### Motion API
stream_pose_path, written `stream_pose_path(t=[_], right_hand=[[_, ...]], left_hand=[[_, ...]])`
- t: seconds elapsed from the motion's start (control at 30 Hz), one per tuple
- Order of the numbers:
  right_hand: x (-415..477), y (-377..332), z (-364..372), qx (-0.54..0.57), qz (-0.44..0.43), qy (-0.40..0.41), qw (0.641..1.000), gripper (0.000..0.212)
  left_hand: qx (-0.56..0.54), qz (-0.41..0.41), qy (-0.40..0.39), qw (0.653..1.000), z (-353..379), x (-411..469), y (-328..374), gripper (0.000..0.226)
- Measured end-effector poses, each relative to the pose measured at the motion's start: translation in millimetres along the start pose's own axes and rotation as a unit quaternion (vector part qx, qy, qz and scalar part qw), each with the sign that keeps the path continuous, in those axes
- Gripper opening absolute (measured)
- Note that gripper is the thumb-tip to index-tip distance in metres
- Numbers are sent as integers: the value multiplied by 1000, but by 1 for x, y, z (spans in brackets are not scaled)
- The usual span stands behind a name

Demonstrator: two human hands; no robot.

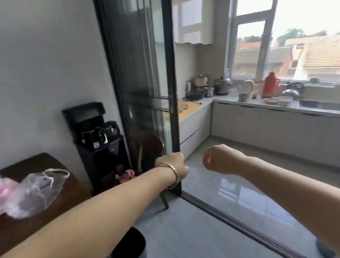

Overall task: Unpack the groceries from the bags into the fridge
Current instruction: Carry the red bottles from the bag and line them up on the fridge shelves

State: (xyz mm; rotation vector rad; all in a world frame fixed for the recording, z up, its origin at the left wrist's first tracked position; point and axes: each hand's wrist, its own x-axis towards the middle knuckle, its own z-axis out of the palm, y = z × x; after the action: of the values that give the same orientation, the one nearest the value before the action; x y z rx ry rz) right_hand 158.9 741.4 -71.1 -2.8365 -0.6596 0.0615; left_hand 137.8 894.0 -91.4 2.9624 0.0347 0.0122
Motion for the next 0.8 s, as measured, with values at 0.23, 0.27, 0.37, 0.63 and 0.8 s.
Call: stream_pose_path(t=[0.23,0.27,0.37,0.63,0.8], right_hand=[[150,-197,99,-22,-200,-97,975,26],[167,-221,112,-26,-224,-113,968,27],[212,-294,140,-23,-292,-153,944,24],[290,-465,206,-54,-433,-202,877,23],[306,-555,250,-70,-465,-228,853,26]], left_hand=[[-40,-246,-10,968,-1,-24,-237,27],[-46,-270,-14,962,0,-27,-265,26],[-44,-347,10,937,-5,-37,-340,26],[-83,-502,48,859,-16,-83,-499,27],[-64,-578,67,811,-6,-128,-579,29]])
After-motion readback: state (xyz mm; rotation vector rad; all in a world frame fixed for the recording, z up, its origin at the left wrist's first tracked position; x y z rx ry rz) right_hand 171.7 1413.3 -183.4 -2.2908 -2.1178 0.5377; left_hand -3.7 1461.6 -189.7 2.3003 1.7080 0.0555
